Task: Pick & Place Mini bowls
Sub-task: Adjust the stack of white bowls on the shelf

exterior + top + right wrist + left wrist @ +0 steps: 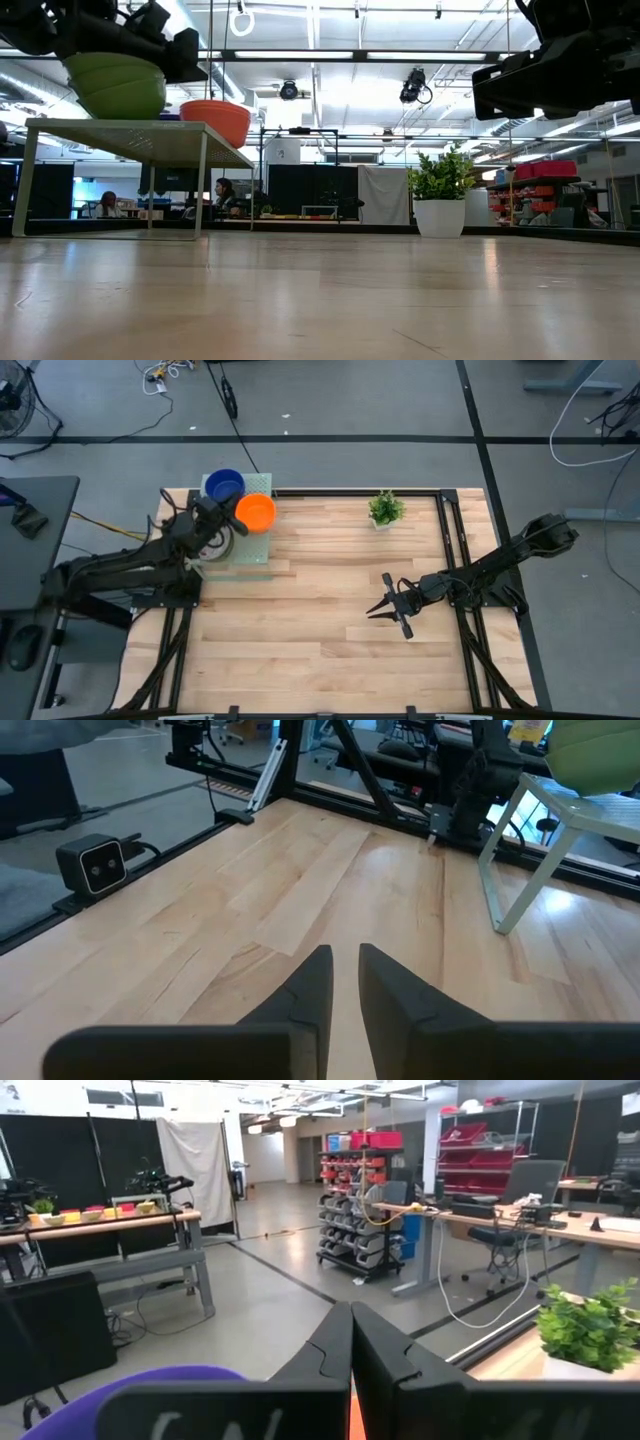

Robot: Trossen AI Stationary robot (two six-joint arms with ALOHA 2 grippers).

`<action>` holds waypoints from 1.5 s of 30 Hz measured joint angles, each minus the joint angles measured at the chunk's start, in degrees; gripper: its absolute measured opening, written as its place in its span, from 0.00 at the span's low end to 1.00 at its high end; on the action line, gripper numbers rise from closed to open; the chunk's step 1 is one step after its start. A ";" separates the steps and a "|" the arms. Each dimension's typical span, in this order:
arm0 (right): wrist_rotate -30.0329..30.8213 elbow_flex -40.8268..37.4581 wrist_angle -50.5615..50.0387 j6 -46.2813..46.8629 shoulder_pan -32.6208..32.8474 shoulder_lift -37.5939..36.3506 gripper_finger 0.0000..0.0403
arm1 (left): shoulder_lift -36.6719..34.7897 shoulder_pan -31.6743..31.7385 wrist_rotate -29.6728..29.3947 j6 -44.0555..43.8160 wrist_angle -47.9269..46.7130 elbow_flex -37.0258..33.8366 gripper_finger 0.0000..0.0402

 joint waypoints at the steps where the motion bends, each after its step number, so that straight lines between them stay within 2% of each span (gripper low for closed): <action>1: 0.00 0.00 -0.02 0.00 0.00 0.01 0.14 | 0.01 0.64 0.72 -0.06 -0.03 0.00 0.01; 13: 0.00 0.00 -0.04 0.00 0.00 0.01 0.14 | 3.42 6.55 6.08 -2.11 0.49 0.00 0.01; 37: 0.00 0.00 -0.15 0.00 0.00 0.01 0.14 | 11.93 6.69 6.63 1.61 16.07 -0.19 0.01; 45: 0.00 0.02 -0.40 0.05 0.02 0.01 0.14 | 16.42 9.16 11.00 1.84 16.15 5.12 0.01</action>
